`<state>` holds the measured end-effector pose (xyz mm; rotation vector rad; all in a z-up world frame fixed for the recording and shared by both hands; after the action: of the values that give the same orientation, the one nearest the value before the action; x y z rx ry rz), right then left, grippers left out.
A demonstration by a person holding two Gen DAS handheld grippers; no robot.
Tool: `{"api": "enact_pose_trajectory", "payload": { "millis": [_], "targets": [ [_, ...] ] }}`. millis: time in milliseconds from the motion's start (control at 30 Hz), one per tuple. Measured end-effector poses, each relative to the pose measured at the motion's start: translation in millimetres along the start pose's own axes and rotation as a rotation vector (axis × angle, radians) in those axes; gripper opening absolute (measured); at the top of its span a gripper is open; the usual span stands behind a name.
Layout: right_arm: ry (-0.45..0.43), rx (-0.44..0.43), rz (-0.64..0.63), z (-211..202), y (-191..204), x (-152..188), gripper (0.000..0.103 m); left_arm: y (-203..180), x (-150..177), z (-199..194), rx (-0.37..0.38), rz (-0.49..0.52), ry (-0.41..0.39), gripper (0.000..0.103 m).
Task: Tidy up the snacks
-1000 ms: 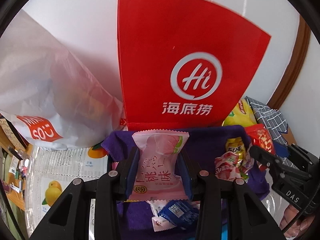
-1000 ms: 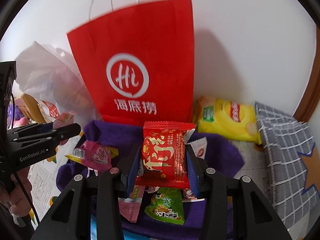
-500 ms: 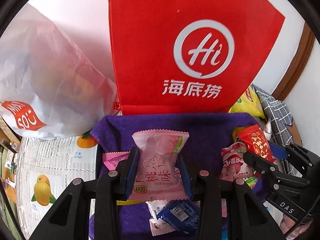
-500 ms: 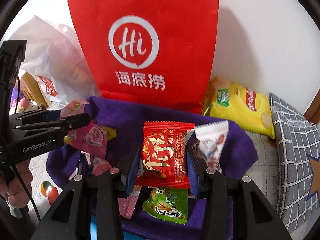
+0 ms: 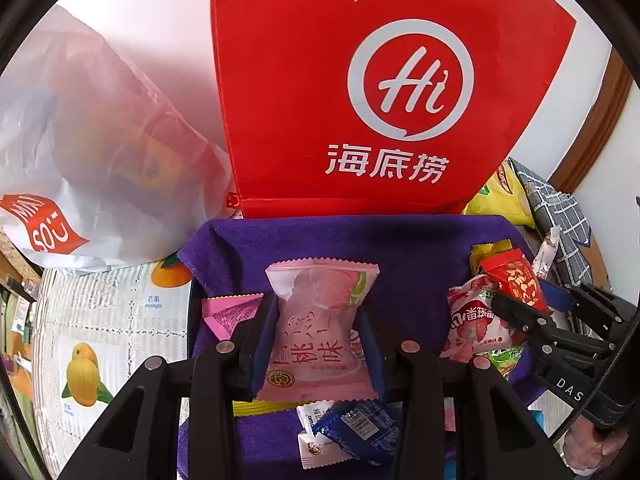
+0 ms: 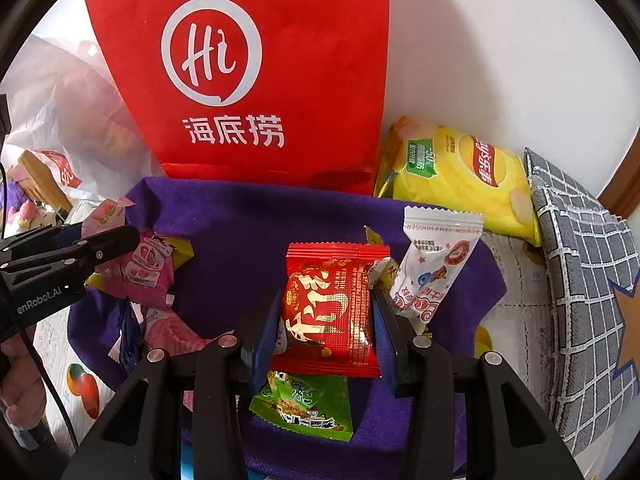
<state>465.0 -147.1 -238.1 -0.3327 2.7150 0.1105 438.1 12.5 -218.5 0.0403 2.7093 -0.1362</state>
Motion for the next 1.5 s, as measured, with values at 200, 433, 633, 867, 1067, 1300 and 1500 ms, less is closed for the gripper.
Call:
{"api": "enact_pose_trajectory", "payload": {
  "millis": [200, 433, 633, 867, 1067, 1300, 1500],
  "targets": [
    [0.0, 0.005, -0.005, -2.4, -0.6, 0.3, 0.044, -0.5, 0.3, 0.7, 0.004, 0.007, 0.004, 0.039],
    [-0.003, 0.009, -0.023, -3.7, 3.3, 0.4, 0.049, -0.6, 1.2, 2.0, 0.002, 0.008, 0.011, 0.041],
    [-0.021, 0.03, -0.046, -8.9, 10.5, -1.5, 0.055, -1.1, 1.9, -0.5, 0.025, 0.006, 0.018, 0.045],
    [-0.05, 0.034, -0.035, -17.7, 11.2, -5.2, 0.059, -0.3, 0.4, -13.9, 0.036, 0.006, -0.005, 0.057],
    [-0.103, 0.021, -0.021, -40.7, 14.3, -8.7, 0.068, 1.8, -2.5, -30.4, 0.042, -0.008, -0.031, 0.065],
    [-0.109, 0.004, 0.01, -57.5, 19.7, 2.4, 0.068, -0.4, -2.6, -47.6, 0.037, 0.002, -0.048, 0.07],
    [-0.094, -0.03, 0.08, -75.8, 16.5, 14.5, 0.068, -2.3, -1.2, -63.6, 0.03, 0.006, -0.057, 0.07]
  ]
}}
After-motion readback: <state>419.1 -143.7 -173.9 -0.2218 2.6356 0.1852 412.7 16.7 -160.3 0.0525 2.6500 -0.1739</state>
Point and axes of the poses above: each gripper's, at about its wrist camera, not at the fingertips, and z roughly the way its jaws point, y to its left, x to its underside, the point moved 9 cm from there along z, roughly the way its jaws point, and after that the axes turned 8 degrees about y, right-handed, at the moved point
